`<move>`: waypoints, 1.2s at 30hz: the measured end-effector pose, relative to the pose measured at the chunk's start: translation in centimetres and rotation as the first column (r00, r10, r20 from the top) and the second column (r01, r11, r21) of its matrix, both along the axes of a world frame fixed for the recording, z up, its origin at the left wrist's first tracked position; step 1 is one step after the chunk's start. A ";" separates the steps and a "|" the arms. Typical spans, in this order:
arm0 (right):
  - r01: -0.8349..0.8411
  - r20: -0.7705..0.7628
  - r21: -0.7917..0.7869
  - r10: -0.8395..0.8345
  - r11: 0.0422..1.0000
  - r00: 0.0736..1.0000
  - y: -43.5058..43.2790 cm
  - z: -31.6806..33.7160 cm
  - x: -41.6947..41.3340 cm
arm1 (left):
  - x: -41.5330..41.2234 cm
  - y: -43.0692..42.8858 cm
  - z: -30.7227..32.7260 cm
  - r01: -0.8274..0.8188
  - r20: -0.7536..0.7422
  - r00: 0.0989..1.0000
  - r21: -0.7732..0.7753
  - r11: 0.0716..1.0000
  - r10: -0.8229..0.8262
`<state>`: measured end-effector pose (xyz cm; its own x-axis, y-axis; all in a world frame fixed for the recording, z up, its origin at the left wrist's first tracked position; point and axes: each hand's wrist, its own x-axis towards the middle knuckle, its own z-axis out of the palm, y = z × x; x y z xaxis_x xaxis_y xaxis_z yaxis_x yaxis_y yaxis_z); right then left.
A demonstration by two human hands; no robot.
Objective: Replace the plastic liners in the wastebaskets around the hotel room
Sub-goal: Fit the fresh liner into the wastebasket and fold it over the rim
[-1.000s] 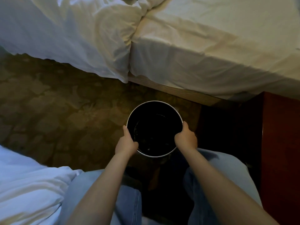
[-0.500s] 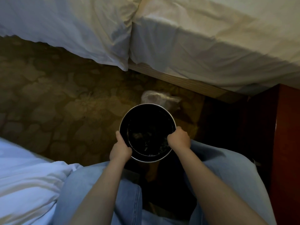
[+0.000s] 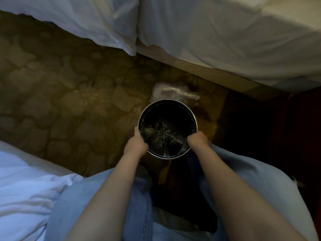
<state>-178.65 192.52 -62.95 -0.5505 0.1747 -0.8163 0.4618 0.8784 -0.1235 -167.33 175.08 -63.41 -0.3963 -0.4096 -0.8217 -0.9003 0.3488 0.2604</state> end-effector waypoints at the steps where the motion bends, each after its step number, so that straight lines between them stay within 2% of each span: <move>1: 0.012 0.017 0.025 -0.012 1.000 1.000 0.1 -0.1 0.0 | -0.2 0.3 -0.1 0.021 0.003 1.000 0.006 1.000 -0.021; 5: 0.070 0.035 0.015 -0.070 0.997 0.997 0.4 -0.3 0.4 | -0.5 1.1 -0.2 0.024 0.034 0.999 0.036 0.999 -0.026; 7: 0.071 -0.024 -0.052 -0.073 0.996 0.997 0.2 0.0 0.5 | -0.6 1.0 0.1 0.085 0.047 0.995 -0.015 0.996 -0.085; 9: -0.015 -0.109 -0.088 0.005 0.996 0.994 -0.1 0.3 0.3 | -0.8 0.7 0.8 0.144 0.046 0.989 -0.099 0.985 -0.140; 12: -0.132 -0.197 -0.105 0.110 0.986 0.974 -0.8 1.1 -0.9 | -2.2 0.1 1.9 0.169 -0.048 0.982 -0.208 0.963 -0.183; 15: -0.190 -0.261 -0.111 0.156 0.976 0.953 -1.7 1.6 -3.0 | -4.8 -0.8 2.6 0.205 -0.133 0.962 -0.229 0.952 -0.239; 24: -0.194 -0.293 -0.156 0.143 0.968 0.945 -3.1 -2.5 -11.3 | -15.8 -2.0 -0.3 0.285 -0.273 0.898 -0.237 0.929 -0.345; 29: -0.231 -0.278 -0.193 0.172 0.954 0.945 -3.5 -6.7 -15.4 | -21.5 -3.5 -4.7 0.371 -0.215 0.874 -0.286 0.884 -0.436; 36: -0.400 -0.251 -0.172 0.353 0.900 0.901 -5.2 -11.8 -18.3 | -24.7 -4.4 -11.1 0.524 -0.126 0.812 -0.275 0.806 -0.570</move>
